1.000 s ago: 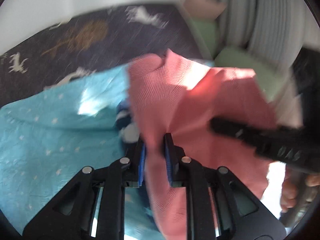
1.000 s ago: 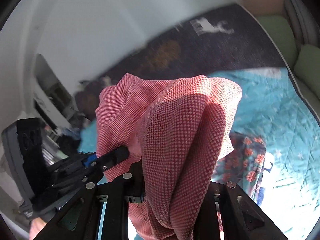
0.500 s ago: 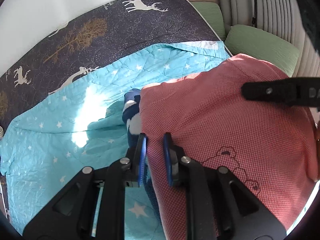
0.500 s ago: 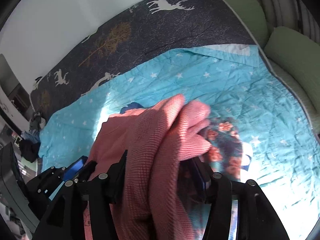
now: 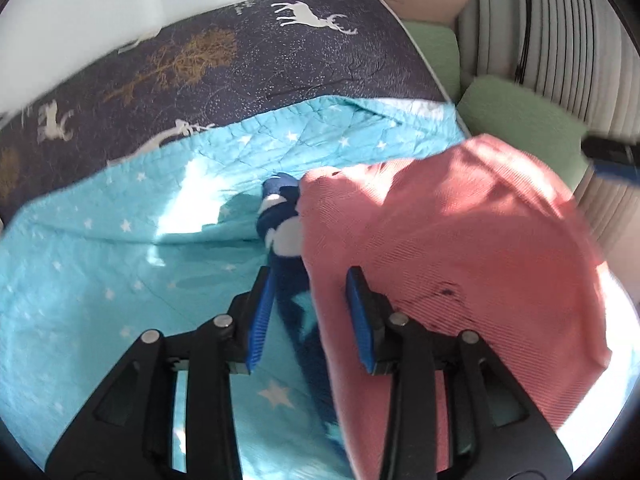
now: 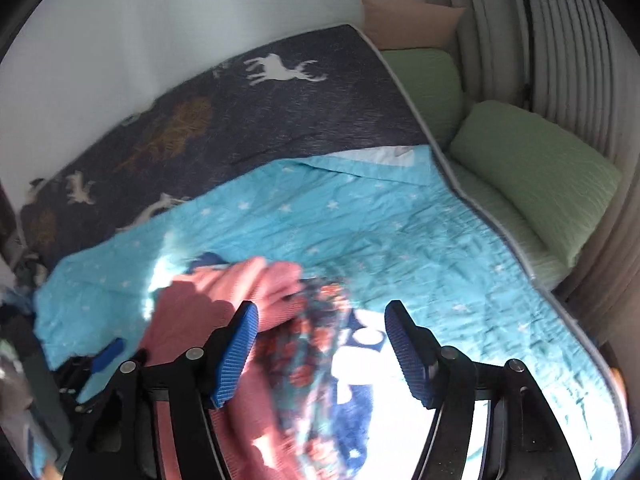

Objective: Fold small clothes
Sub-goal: 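Carry the folded sweater with both grippers onto the clothes stack, then open both grippers and release the sweater on the stack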

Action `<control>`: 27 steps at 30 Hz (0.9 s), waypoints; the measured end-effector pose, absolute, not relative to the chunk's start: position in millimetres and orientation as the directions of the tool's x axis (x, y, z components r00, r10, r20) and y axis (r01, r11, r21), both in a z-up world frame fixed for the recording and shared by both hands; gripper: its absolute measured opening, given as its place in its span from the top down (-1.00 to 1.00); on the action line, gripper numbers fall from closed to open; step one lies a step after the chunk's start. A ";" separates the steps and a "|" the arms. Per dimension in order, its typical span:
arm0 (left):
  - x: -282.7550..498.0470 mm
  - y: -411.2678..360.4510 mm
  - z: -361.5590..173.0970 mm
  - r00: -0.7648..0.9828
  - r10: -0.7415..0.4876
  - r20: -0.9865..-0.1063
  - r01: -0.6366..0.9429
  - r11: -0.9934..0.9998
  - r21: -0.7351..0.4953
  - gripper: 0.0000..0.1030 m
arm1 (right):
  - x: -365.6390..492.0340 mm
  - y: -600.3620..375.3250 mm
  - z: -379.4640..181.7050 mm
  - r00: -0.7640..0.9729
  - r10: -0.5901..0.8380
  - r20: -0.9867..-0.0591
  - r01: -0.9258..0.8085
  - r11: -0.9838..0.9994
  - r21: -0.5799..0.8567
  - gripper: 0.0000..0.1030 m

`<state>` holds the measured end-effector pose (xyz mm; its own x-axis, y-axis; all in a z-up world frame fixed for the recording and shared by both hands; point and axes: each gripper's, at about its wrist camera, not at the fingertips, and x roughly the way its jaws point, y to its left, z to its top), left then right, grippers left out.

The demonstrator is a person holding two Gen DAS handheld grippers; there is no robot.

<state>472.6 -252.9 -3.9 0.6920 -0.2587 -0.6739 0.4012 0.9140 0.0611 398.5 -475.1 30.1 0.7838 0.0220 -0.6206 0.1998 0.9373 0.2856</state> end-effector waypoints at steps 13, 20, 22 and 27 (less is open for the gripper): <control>456.6 -255.0 -15.2 0.651 -0.303 -0.696 0.440 0.898 0.020 -0.19 | 383.6 -483.6 -65.7 0.740 0.268 -0.617 0.176 0.808 0.563 1.00; 407.7 -235.4 8.0 0.631 -0.354 -0.690 0.473 0.881 -0.019 -0.18 | 323.9 -455.5 -33.6 0.732 0.227 -0.642 0.144 0.870 0.472 0.91; 382.3 -223.5 14.0 0.640 -0.367 -0.675 0.486 0.874 -0.014 -0.18 | 299.2 -450.8 -24.6 0.739 0.224 -0.636 0.121 0.884 0.452 0.90; 319.8 -191.5 20.4 0.647 -0.417 -0.639 0.493 0.867 -0.067 -0.40 | 218.8 -415.6 -10.1 0.790 0.160 -0.592 0.076 0.933 0.353 0.83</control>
<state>319.8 -191.5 20.4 0.6465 -0.4167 -0.6390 0.4933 0.8673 -0.0665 218.8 -415.6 -10.1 0.7902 0.1595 -0.5917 0.0757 0.9327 0.3525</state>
